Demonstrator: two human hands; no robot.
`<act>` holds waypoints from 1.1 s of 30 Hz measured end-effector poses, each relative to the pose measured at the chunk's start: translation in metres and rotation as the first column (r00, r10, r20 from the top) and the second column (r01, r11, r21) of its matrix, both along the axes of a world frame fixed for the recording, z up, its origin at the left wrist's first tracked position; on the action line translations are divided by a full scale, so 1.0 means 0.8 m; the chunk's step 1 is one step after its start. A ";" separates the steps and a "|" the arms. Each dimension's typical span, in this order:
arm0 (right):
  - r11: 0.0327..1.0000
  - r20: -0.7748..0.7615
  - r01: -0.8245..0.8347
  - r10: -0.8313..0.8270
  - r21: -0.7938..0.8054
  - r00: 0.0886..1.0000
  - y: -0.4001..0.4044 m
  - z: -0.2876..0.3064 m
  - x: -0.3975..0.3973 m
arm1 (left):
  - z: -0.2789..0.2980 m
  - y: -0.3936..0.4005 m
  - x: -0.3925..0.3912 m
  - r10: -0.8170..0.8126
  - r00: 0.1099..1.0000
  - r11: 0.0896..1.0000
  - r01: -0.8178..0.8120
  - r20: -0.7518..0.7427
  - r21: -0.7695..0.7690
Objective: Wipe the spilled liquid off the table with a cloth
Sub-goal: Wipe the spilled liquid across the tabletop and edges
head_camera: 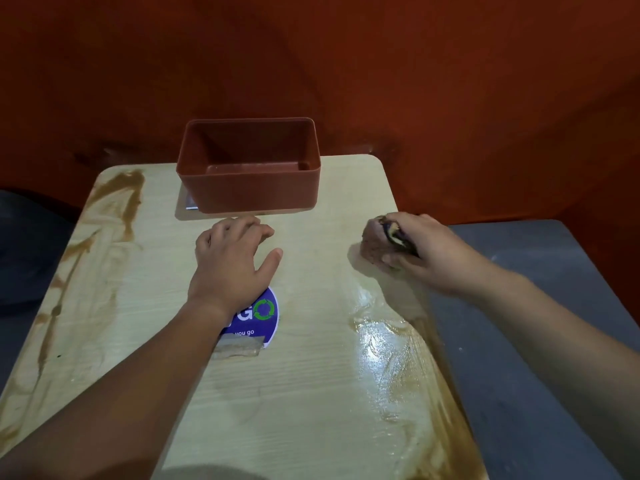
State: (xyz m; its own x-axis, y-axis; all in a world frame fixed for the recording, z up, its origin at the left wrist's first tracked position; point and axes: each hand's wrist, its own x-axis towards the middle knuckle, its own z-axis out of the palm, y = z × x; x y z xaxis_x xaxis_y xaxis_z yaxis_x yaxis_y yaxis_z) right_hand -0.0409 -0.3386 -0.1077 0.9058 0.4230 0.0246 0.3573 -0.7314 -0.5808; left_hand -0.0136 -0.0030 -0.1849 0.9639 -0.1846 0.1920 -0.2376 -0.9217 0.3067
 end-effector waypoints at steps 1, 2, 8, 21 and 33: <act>0.998 -0.013 0.042 -0.043 -0.047 0.999 0.008 -0.011 0.002 | 0.001 -0.001 -0.001 0.002 1.000 1.000 -0.002 0.002 -0.001; 0.991 -0.008 0.093 -0.094 -0.097 0.996 0.015 -0.022 -0.002 | 0.003 -0.002 0.000 0.005 1.000 1.000 -0.005 0.004 -0.004; 0.981 0.023 -0.060 0.065 -0.184 0.998 0.004 -0.020 -0.114 | 0.017 -0.006 -0.004 -0.005 1.000 1.000 0.005 -0.027 -0.001; 0.984 0.053 0.106 -0.100 -0.141 0.994 -0.022 -0.025 -0.112 | 0.008 -0.038 -0.081 -0.046 0.997 0.999 0.047 -0.065 0.017; 0.993 -0.015 0.100 -0.101 -0.059 0.995 0.019 0.013 -0.045 | 0.010 -0.036 -0.083 -0.040 0.997 0.999 0.041 -0.069 0.000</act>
